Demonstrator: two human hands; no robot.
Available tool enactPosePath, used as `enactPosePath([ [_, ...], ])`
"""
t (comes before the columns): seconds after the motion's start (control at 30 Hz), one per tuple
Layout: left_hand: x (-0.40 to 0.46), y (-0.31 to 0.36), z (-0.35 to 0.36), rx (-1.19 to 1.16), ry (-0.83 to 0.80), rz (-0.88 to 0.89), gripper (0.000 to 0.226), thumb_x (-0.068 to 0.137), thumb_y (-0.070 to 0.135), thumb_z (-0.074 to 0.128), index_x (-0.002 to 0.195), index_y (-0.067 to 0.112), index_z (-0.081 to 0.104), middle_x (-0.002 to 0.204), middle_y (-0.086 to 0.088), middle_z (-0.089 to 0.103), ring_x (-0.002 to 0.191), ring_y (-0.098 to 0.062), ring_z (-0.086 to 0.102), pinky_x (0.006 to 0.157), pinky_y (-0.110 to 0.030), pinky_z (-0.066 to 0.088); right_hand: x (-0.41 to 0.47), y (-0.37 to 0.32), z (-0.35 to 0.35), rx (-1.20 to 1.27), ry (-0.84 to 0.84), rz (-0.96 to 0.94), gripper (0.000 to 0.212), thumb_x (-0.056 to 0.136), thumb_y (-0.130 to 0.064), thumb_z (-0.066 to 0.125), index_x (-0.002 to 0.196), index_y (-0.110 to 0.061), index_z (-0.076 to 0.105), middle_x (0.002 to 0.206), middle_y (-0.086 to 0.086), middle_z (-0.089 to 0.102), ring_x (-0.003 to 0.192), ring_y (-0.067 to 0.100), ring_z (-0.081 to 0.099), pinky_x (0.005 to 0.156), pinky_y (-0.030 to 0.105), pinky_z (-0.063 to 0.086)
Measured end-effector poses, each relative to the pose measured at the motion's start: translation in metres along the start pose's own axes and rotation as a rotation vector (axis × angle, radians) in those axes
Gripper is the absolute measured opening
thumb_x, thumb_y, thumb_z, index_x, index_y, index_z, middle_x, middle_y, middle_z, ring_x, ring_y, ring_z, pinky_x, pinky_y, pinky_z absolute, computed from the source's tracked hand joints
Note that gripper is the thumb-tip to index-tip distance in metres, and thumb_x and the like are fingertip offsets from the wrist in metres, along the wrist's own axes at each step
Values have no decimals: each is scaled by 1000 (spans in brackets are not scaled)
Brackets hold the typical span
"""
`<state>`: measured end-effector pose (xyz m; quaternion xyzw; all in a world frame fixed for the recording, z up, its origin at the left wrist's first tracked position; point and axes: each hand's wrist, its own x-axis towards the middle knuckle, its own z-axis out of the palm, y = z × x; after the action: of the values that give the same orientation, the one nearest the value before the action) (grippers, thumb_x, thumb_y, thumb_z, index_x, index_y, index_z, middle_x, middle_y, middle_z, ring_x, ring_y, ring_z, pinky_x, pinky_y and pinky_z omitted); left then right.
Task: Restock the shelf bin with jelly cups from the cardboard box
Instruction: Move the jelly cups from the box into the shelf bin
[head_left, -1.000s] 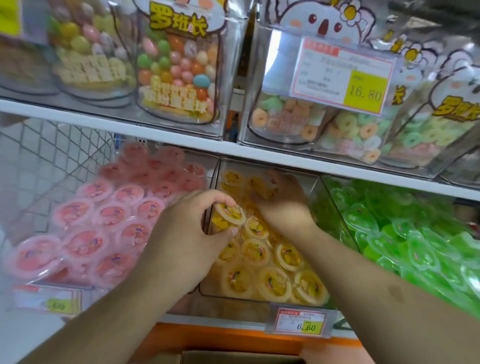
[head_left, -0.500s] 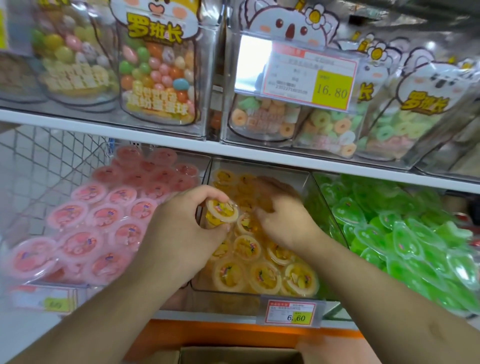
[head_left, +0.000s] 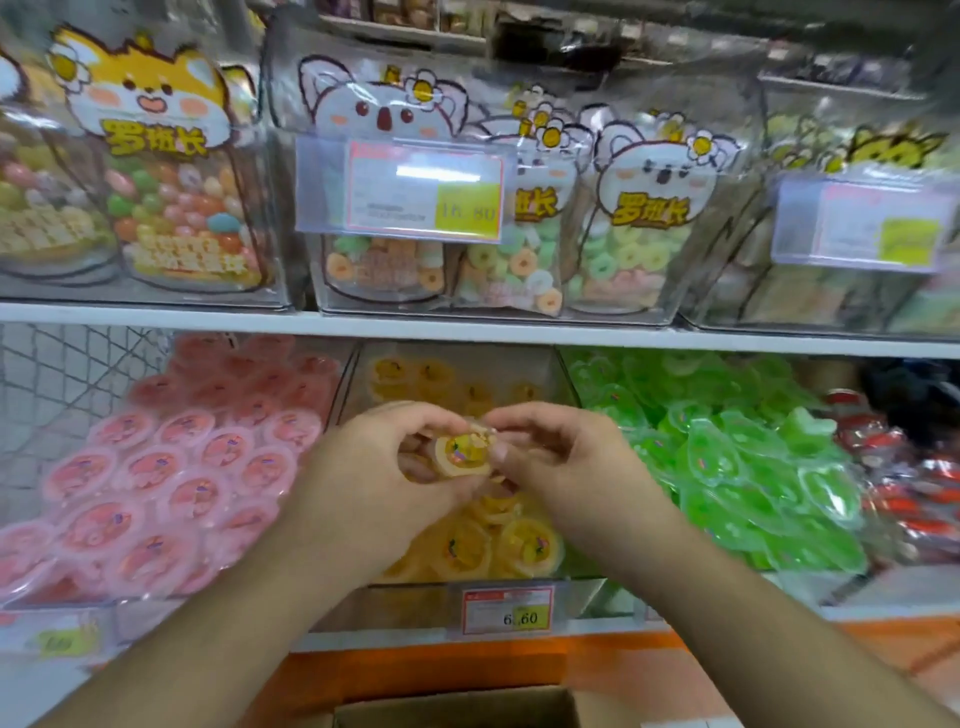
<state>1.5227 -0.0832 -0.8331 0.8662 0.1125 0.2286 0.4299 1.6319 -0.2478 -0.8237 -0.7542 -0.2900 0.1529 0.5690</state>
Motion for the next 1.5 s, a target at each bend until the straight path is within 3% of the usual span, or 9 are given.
enactPosePath([
  [0.1,11,7,4,106,15,4,31,68,42,92,92,47,74,94,34,69,82,5,69,71,-20,58,0,-2,-11,-308,43,-81,26,96,-15,72,120,-27,72,99,-6,76,89,14,72,87,33,61],
  [0.2,37,10,11,280,48,1,39,69,56,87,103,42,74,90,29,72,87,6,68,73,-18,52,-2,-2,-31,-772,92,-240,37,94,-23,68,130,-26,64,117,-10,66,113,11,57,98,18,43],
  [0.37,96,-10,37,446,-6,-122,47,88,62,71,124,32,71,110,5,72,109,-19,67,76,-24,41,-1,9,-49,-991,58,-259,30,85,-24,60,114,-15,65,108,2,62,112,24,48,95,45,51],
  [0.73,147,-57,67,540,44,-30,36,75,57,83,98,31,72,104,2,75,104,-25,68,89,-42,54,0,24,-59,-1019,8,-200,28,88,-22,59,116,-24,63,113,-7,53,121,15,39,98,38,51],
  [0.93,145,-52,67,590,39,-19,53,71,70,67,107,32,76,116,2,75,114,-27,66,97,-41,52,-3,27,-58,-1022,36,-240,29,89,-23,59,118,-22,64,119,-6,53,124,16,40,101,36,50],
  [1.07,146,-53,66,568,47,-16,36,80,52,81,110,31,77,120,3,74,118,-26,63,100,-35,48,-5,29,-59,-1009,53,-262,27,91,-23,59,118,-24,63,121,-11,51,125,11,37,98,32,51],
  [1.27,140,-52,62,610,13,6,45,84,60,72,122,35,71,131,9,70,128,-24,58,113,-38,38,-3,34,-60,-1018,46,-282,27,91,-23,58,118,-22,63,120,-8,52,123,13,38,103,31,47],
  [1.37,124,-41,56,568,20,11,58,74,73,55,119,40,71,126,13,71,122,-24,63,108,-44,47,-4,35,-62,-1015,39,-304,30,90,-25,61,120,-21,63,119,-6,54,123,15,40,104,34,47],
  [1.5,85,-12,48,454,31,33,38,88,51,75,121,33,74,114,15,71,110,-12,66,89,-18,45,-14,33,-64,-979,24,-334,40,88,-32,68,125,-16,63,123,0,58,127,22,45,107,36,44],
])
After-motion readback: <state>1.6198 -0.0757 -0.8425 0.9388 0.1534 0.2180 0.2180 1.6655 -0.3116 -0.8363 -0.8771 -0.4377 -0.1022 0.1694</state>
